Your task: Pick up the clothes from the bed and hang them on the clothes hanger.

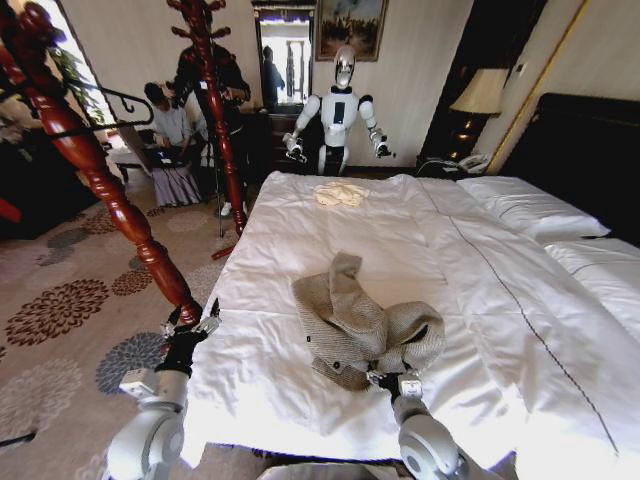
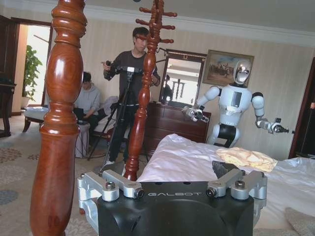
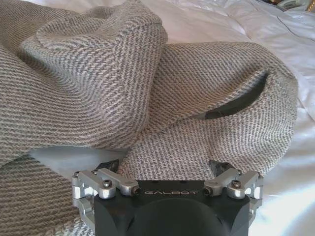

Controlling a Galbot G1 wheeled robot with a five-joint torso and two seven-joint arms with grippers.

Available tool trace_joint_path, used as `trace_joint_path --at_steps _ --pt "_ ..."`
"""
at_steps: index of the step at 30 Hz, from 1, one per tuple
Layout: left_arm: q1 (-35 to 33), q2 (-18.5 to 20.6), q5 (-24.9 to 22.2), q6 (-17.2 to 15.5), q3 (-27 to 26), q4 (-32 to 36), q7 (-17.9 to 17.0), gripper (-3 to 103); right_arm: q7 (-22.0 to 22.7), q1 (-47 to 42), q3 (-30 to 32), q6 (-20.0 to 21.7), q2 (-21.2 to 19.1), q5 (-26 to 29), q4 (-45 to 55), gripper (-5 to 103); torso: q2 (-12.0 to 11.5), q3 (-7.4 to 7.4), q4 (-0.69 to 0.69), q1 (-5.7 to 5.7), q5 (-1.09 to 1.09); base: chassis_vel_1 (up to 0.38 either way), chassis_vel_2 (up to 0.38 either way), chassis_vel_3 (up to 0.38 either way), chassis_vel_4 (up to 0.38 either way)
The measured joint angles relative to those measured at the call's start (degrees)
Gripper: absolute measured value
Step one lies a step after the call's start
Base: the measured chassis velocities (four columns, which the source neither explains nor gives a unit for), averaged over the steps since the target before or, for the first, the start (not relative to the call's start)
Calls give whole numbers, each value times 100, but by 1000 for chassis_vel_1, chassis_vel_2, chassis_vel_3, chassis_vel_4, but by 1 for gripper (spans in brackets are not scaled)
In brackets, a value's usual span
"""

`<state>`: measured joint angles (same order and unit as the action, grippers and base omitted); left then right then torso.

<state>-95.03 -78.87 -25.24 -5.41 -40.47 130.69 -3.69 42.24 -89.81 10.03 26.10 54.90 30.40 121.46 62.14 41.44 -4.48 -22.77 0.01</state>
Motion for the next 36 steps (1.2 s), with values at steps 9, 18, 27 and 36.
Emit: trace_joint_path --at_steps 9,18,27,36 --pt "-6 -28 7 0 32 0 -1 100 -97 -61 85 -102 -2 -36 -6 71 0 0 0 0 0 0 0 0 0" --pt "-41 -52 16 12 18 26 -2 100 -140 -24 67 -143 10 -42 -144 38 0 0 0 0 0 0 0 0 0" --pt "-9 -71 26 14 30 -6 -5 100 -293 -109 327 -399 -70 -33 23 6 0 0 0 0 1 0 0 0 0" --pt "29 -72 34 14 86 -45 -11 100 -634 -173 1227 -685 -347 971 836 3 0 0 0 0 1 0 0 0 0"
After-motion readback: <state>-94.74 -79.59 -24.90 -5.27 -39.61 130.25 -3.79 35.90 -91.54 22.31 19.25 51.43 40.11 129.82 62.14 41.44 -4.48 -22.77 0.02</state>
